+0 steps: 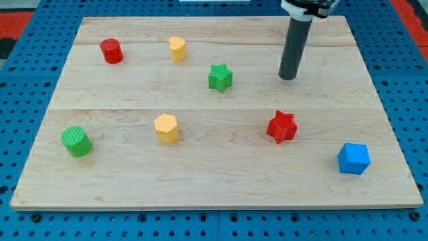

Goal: Slide red star below the red circle

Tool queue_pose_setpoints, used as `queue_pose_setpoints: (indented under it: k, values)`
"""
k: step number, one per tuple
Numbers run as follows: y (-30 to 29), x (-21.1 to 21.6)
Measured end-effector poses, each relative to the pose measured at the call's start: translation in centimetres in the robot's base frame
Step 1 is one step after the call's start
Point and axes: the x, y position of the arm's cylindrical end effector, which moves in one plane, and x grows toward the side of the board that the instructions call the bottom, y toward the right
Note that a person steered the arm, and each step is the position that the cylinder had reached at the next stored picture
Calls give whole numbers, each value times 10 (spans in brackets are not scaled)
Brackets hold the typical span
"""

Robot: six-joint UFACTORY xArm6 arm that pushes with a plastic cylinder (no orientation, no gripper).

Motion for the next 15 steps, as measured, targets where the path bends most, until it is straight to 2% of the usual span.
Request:
queue_pose_setpoints:
  k: [5,6,8,10,14,15]
  values:
    - [1,-2]
    - [18,13]
    - [38,79]
    - [40,126]
    - [38,171]
    - [13,163]
